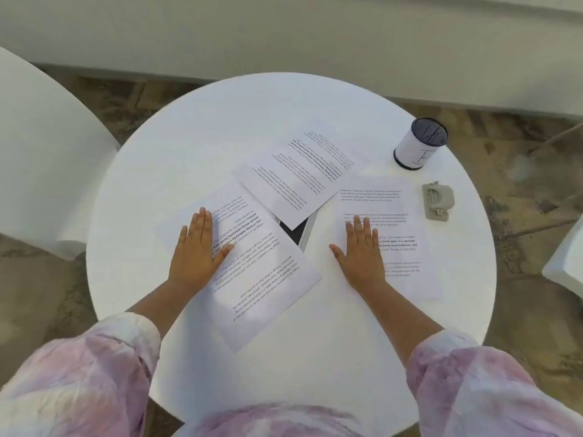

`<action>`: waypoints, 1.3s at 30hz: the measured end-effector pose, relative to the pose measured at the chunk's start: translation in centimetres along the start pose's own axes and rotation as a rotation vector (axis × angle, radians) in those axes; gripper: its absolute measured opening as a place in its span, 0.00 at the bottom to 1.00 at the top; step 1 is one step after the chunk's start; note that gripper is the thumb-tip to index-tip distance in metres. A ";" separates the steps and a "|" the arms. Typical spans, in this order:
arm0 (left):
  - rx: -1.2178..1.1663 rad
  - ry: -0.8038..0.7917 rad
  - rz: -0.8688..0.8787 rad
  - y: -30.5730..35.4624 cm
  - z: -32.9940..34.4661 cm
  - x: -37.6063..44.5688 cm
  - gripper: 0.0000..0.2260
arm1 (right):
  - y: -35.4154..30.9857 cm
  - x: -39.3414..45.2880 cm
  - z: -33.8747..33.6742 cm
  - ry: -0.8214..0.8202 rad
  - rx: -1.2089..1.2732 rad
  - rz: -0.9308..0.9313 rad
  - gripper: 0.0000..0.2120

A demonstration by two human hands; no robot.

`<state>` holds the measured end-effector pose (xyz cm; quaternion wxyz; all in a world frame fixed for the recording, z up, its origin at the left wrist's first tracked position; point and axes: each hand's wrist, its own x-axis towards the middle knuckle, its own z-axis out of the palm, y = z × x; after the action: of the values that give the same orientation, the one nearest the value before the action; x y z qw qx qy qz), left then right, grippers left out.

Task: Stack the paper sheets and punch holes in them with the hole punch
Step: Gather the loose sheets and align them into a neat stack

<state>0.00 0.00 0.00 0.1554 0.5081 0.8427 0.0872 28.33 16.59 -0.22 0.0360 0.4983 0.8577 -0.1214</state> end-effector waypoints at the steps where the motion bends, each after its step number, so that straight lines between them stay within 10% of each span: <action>1: -0.008 -0.009 -0.003 -0.1 0.5 -0.2 0.47 | 0.0 -0.1 0.3 0.006 0.035 0.012 0.47; 33: -0.033 0.097 -0.023 0.0 3.2 0.1 0.41 | -0.4 -0.4 1.6 0.038 0.110 0.056 0.38; 39: -0.060 0.150 -0.021 0.4 2.0 0.8 0.40 | -3.0 1.0 -1.5 0.119 0.459 0.138 0.12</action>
<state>0.62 0.88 -1.87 0.1079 0.4862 0.8544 0.1483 25.38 16.42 1.59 -0.1206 0.5570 0.7722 -0.2807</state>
